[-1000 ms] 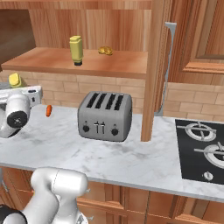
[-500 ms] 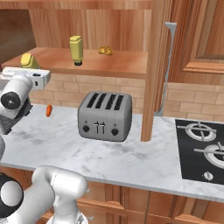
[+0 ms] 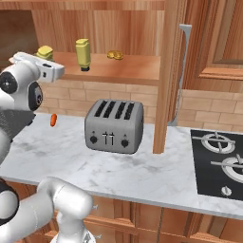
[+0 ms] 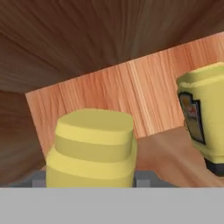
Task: Pick the mustard and mustard from the counter and place them in the cabinet.
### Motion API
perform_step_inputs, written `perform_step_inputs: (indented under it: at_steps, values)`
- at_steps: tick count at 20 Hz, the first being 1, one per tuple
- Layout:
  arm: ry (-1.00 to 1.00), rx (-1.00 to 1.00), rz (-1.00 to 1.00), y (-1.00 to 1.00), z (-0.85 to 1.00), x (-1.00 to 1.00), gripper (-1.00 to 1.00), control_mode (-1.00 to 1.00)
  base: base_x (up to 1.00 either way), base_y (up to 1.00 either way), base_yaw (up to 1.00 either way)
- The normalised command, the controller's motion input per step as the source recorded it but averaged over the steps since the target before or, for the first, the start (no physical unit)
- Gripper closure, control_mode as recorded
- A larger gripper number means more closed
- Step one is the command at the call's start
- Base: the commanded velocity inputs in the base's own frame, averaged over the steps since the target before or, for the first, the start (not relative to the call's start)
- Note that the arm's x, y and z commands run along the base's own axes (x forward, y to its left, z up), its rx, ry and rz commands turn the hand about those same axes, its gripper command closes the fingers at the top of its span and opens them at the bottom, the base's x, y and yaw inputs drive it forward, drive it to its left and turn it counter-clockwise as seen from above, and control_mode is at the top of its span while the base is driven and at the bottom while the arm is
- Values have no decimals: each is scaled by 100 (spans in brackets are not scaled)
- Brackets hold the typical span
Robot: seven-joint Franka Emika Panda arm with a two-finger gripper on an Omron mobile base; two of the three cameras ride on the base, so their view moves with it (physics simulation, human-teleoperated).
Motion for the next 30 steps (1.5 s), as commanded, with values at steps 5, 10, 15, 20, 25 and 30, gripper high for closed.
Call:
perform_step_inputs:
  at_steps: [5,10,15,20,25,30]
  values:
    - [8,7,-7,-23,96,-22,100,-100,0,0,0]
    - [-3,-1,1,-12,44,-52,100,-100,0,0,0]
    - [-1,-8,2,0,1,-15,100,-100,0,0,0]
    - [-5,-14,7,0,-31,-4,100,-100,0,0,0]
    - [-4,-8,9,0,-13,0,100,-100,0,0,0]
    - [-2,-4,6,2,-2,10,100,-100,0,0,0]
